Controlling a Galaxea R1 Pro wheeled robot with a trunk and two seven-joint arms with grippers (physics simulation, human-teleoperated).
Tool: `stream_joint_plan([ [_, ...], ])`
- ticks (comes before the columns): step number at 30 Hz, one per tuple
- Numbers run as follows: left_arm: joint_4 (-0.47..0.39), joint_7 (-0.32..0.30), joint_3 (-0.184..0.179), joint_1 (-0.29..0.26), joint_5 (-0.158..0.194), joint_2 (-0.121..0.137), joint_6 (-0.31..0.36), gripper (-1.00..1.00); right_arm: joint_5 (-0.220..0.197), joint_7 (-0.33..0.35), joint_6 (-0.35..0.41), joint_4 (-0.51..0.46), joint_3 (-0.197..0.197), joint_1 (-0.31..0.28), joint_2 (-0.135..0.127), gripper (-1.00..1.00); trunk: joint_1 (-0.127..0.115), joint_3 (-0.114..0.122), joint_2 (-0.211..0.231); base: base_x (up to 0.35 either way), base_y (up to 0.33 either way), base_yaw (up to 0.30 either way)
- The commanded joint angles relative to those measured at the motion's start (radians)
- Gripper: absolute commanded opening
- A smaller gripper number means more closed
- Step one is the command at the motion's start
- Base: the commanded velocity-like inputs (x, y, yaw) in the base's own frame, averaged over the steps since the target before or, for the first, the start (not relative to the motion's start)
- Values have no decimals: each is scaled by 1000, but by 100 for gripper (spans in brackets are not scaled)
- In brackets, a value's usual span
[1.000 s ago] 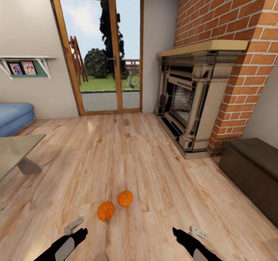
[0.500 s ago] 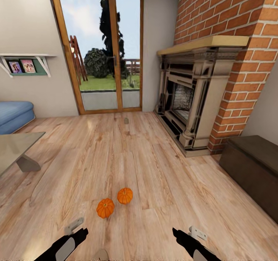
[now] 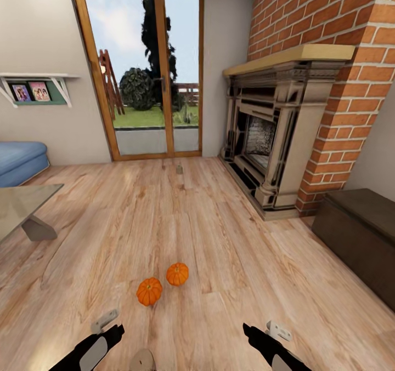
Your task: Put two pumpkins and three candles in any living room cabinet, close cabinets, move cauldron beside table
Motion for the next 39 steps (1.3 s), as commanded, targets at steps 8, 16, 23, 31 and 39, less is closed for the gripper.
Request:
stream_joint_plan([
  [8, -7, 7, -12, 0, 6, 1, 4, 100, 0, -21, 58, -17, 10, -2, -3, 100, 31, -26, -57, 0, 0, 0],
  [16, -10, 105, -23, 0, 9, -3, 2, 100, 43, -369, 546, -452, 31, -10, 30, 100, 61, -51, -113, 0, 0, 0],
  [23, -11, 129, -133, 0, 9, -36, 4, 100, 44, -453, 635, -574, 33, -10, 34, 100, 88, -73, -162, 0, 0, 0],
  [31, -9, 118, -211, 0, 8, -71, 3, 100, 43, -454, 646, -593, 32, -10, 33, 100, 105, -101, -191, 0, 0, 0],
  [39, -8, 116, -289, 0, 9, -81, 1, 100, 44, -455, 668, -636, 37, -10, 33, 100, 109, -132, -192, 0, 0, 0],
])
